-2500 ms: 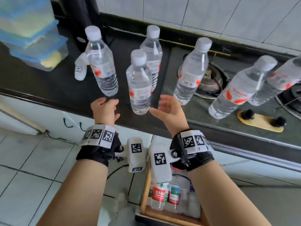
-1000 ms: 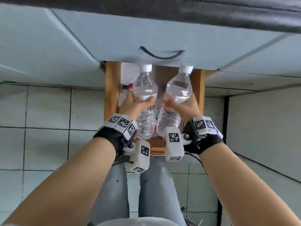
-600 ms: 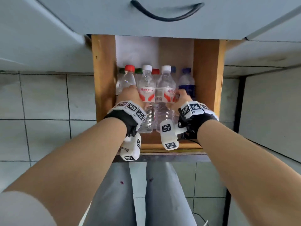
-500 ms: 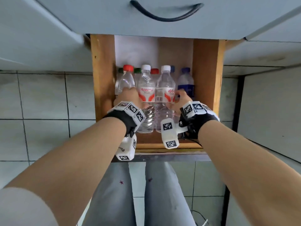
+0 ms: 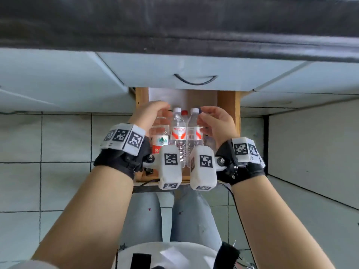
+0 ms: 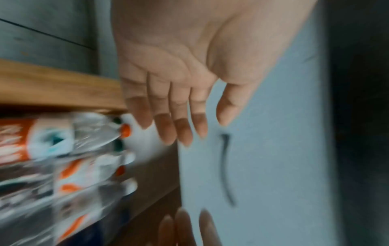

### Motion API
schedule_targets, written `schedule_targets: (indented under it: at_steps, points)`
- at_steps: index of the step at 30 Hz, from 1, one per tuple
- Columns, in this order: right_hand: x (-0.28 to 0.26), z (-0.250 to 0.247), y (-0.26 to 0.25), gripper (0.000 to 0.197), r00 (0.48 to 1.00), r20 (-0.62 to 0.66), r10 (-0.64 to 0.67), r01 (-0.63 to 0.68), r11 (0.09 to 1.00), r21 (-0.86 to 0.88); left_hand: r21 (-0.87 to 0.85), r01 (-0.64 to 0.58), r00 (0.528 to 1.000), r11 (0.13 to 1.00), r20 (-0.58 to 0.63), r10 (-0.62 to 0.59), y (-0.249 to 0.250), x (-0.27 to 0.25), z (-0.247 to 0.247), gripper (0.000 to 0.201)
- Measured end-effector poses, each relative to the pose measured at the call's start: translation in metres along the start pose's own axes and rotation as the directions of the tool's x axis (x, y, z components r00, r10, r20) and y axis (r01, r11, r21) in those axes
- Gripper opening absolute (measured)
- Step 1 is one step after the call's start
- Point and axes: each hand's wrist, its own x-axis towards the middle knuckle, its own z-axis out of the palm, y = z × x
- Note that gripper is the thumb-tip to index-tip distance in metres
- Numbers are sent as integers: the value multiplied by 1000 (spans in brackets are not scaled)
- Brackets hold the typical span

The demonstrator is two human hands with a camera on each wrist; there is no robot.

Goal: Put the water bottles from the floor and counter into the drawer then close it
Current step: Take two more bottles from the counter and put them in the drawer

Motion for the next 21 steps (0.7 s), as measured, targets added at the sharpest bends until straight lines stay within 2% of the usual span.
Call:
schedule_targets:
  at_steps: [1,5,7,9,11,13,15,16,17,19,21]
  points:
    - [-14,0,-17,14,998,-13,-59,59,997,43,30,-49,998,998,42,47,18,-16,-5,19]
    - [-58,4,-84,20,958,-114,-262,278,947,161,130,-205,960,970,218,174,92,-79,-28,27]
    - [-74,7,-119,22,921,-162,-355,381,907,180,87,-263,947,961,211,240,128,-104,-44,26]
    - [-84,13,-154,23,876,-208,-436,471,867,166,-8,-338,938,941,74,338,159,-120,-60,19]
    - [-92,22,-187,28,830,-258,-494,541,825,161,-134,-463,881,876,-180,438,183,-130,-75,12]
    - [-94,33,-216,38,780,-320,-537,600,787,141,-197,-614,753,764,-436,493,203,-133,-91,19]
    - [-92,43,-242,38,757,-323,-568,633,761,144,-178,-723,615,667,-605,505,219,-129,-107,42]
    - [-91,50,-254,36,762,-290,-579,634,758,151,-158,-746,571,647,-650,500,228,-126,-115,61]
    - [-89,57,-264,35,769,-248,-589,633,757,161,-134,-751,550,646,-668,501,238,-121,-121,79]
    - [-86,75,-282,50,782,-157,-603,623,766,161,-91,-743,560,664,-628,540,255,-114,-130,100]
    - [-83,95,-298,68,759,-88,-646,651,754,87,-69,-760,566,646,-560,605,269,-107,-134,104]
